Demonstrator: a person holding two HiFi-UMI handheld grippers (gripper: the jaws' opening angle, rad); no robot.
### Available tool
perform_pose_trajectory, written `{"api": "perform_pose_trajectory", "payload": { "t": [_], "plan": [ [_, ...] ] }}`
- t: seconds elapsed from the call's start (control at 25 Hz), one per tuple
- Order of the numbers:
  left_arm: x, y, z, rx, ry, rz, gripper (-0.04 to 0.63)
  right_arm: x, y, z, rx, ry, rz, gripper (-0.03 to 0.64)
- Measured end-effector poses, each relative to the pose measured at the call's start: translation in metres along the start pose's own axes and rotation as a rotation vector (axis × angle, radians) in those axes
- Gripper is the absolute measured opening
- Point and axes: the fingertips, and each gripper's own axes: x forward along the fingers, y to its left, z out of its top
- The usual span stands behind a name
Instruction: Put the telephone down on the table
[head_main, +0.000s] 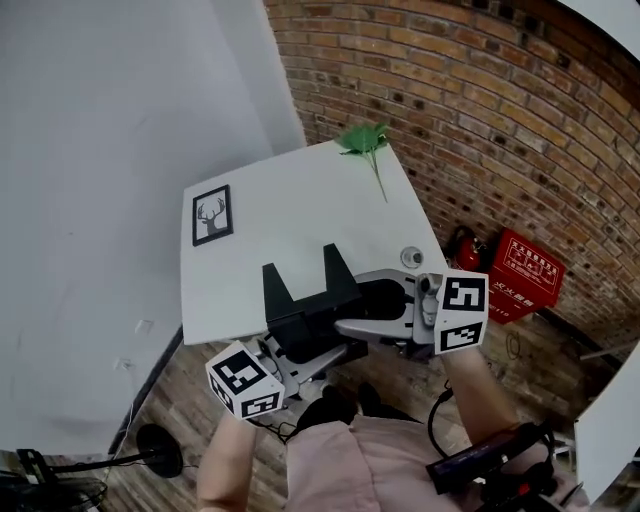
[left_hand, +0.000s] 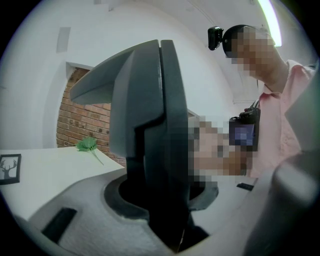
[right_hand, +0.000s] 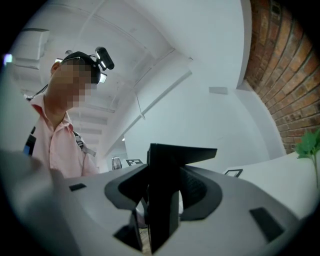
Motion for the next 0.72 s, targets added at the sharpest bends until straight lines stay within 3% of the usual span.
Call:
{"api": "perform_pose_trajectory", "payload": {
  "t": [0.28,0.72],
  "plan": [
    [-0.005,0.048,0.008,-0.012,-0.009,0.024,0.169,0.025,-0.042,0.007,0.006,0.021,0.019,0.186],
    [-0.021,0.145,0.014,-0.078,-0.011,-0.016,0.169,0.081,-0.130,0.011,0.054,0.039,-0.024,0.186]
  ]
}}
